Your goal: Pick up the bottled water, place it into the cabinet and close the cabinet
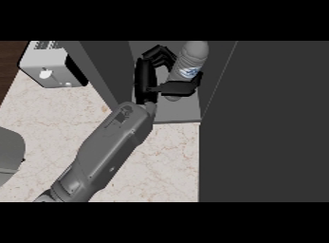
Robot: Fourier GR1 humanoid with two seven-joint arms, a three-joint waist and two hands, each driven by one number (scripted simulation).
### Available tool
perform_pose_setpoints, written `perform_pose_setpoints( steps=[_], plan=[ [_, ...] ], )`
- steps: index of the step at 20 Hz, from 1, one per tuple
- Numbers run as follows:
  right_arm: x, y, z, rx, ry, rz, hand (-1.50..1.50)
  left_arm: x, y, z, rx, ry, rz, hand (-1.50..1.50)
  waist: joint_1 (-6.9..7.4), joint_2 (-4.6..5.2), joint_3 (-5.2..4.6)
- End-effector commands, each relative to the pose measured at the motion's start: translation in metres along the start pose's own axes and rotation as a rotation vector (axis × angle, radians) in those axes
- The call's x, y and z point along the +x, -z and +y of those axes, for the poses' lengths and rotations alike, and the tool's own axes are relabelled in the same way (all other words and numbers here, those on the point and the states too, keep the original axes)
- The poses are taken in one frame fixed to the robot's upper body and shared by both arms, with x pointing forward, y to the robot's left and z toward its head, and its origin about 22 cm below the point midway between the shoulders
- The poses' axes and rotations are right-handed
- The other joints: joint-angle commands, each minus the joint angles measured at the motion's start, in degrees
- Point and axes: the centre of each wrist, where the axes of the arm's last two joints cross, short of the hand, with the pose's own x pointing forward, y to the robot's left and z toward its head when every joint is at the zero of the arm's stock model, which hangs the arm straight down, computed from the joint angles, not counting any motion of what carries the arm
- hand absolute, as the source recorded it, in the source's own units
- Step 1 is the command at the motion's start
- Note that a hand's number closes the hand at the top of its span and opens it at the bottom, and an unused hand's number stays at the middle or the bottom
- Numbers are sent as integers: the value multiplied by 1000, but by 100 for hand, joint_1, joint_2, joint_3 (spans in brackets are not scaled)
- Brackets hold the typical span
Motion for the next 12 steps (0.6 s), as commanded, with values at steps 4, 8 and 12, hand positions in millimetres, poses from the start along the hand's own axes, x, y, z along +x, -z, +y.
perform_pose_setpoints(
  steps=[4, 8, 12],
  plan=[
    [25, 13, 1, 23, 58, -76, -150, -9, 15, 5, 22, 11, -12, 150, 9, 12, -1],
    [13, 9, -2, 12, 54, -85, -150, -21, 26, 9, 27, 162, -32, 150, -104, 47, 2],
    [13, 8, -2, 25, 61, -93, -150, -19, 36, 8, 17, 275, -34, -150, -146, 39, 4]
  ],
)
